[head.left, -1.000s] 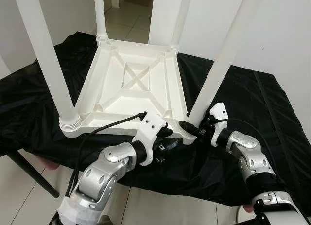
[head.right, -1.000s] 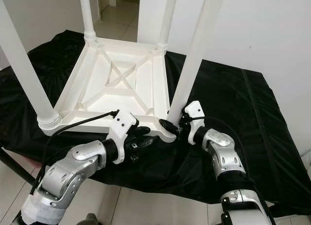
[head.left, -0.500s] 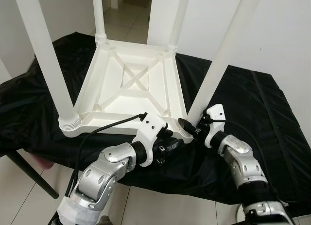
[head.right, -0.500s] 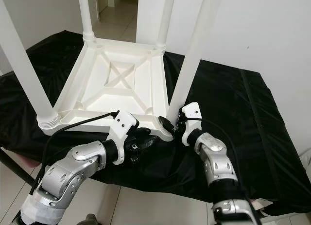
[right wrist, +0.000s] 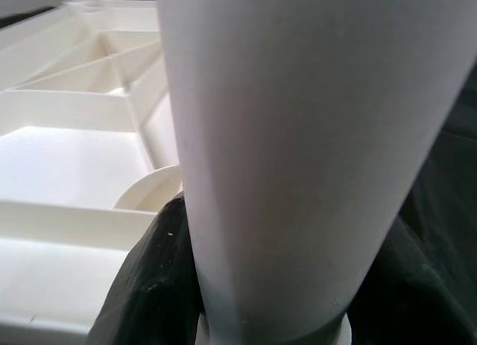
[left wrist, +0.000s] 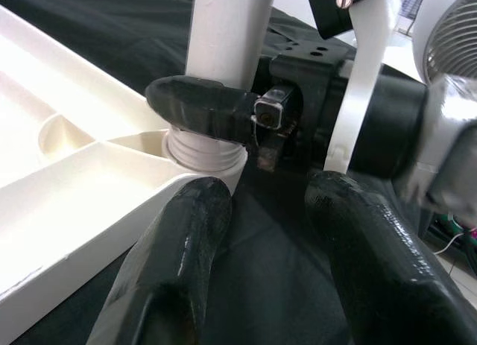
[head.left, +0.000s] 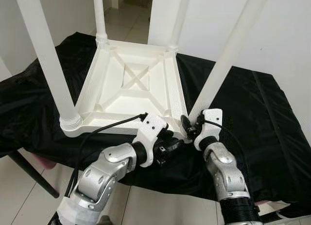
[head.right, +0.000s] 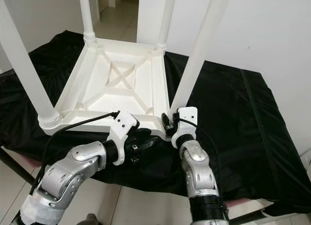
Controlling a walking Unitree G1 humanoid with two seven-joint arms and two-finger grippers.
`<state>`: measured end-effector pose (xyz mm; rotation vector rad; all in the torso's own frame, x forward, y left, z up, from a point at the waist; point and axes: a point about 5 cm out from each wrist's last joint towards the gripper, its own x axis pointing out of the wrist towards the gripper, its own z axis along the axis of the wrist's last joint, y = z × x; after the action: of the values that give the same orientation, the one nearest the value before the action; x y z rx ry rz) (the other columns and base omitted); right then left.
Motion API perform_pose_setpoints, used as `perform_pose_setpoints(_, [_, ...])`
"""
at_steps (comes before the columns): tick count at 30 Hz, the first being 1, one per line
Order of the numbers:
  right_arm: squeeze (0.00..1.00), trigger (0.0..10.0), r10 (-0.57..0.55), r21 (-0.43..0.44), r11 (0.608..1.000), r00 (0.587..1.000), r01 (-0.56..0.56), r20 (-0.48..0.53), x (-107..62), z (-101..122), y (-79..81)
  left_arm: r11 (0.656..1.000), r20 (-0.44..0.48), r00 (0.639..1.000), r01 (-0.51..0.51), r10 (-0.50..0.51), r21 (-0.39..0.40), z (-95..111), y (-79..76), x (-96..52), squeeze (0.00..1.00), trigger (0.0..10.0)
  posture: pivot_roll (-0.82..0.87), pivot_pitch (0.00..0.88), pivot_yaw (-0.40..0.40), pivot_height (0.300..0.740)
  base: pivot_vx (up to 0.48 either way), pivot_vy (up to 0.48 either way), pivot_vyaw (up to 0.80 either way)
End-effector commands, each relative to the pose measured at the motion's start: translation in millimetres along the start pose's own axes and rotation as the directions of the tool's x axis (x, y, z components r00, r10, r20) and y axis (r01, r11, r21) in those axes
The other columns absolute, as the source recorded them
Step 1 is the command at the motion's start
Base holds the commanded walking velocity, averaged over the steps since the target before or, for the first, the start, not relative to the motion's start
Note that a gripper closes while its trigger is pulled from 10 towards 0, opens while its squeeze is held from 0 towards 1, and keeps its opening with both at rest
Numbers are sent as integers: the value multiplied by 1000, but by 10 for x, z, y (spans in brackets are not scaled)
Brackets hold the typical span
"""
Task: Building children table
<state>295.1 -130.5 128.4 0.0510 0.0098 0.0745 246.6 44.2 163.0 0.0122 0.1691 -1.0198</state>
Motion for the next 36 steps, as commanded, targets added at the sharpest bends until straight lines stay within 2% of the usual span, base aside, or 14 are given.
perform_pose_setpoints(1, [0,0,-55,-17,998,997,55,-48,-37,-79,-67,1000,1,1000,27,-27,3,18,-52,10,0,10000,121,33,-87,740,0,0,0])
perform_pose_setpoints(5, [0,0,-40,-14,999,997,39,-61,-58,-63,-26,999,0,999,32,-32,3,21,-58,14,0,10000,123,36,-89,740,0,0,0])
perform_pose_setpoints(6, [0,1725,-37,-18,999,997,35,-69,-64,-62,-21,999,-1,999,33,-33,3,22,-59,14,0,10000,123,36,-88,740,0,0,0])
perform_pose_setpoints(7, [0,1725,-37,-18,999,997,35,-69,-64,-62,-21,999,-1,999,33,-33,3,22,-59,14,0,10000,123,36,-88,740,0,0,0])
perform_pose_setpoints(8, [0,10000,-42,-19,999,997,40,-71,-66,-59,-23,1000,-1,1000,31,-31,2,22,-59,13,0,10000,124,36,-88,740,0,0,0])
perform_pose_setpoints(9, [1000,10000,-42,-19,999,997,41,-61,-55,-42,-37,1000,-1,1000,30,-30,1,21,-59,10,0,10000,125,36,-88,740,0,0,0])
perform_pose_setpoints(13, [1000,10000,-15,-10,1000,999,15,-30,-4,32,-92,1000,-2,1000,29,-29,0,17,-61,3,0,10000,126,36,-88,740,0,0,0])
perform_pose_setpoints(18, [1000,10000,137,17,990,990,-137,-45,38,67,-139,1000,-2,1000,28,-28,-2,17,-61,0,0,10000,125,37,-88,740,0,0,0])
perform_pose_setpoints(19, [0,10000,191,0,981,980,-192,-50,37,71,-147,1000,-3,1000,29,-29,-2,18,-61,1,0,10000,123,35,-86,740,0,0,0])
perform_pose_setpoints(21, [0,10000,249,-10,968,967,-250,-56,36,70,-160,1000,-3,1000,29,-29,-1,18,-61,2,0,10000,123,35,-86,740,0,0,0])
perform_pose_setpoints(25, [0,10000,454,-134,878,888,-460,-73,44,85,-279,999,-3,999,32,-32,3,26,-48,3,0,10000,122,29,-83,740,0,0,0])
perform_pose_setpoints(31, [0,10000,514,-182,834,854,-520,-85,72,90,-306,999,-3,1000,31,-31,6,30,-38,3,0,10000,122,24,-84,740,0,0,0])
perform_pose_setpoints(32, [0,10000,571,-222,786,815,-577,-95,126,94,-301,999,0,999,32,-32,8,38,-37,6,0,10000,124,21,-84,740,0,0,0])
perform_pose_setpoints(36, [0,10000,613,-229,751,783,-619,-106,180,86,-282,999,2,999,33,-34,9,45,-38,8,0,10000,124,20,-83,740,0,0,0])
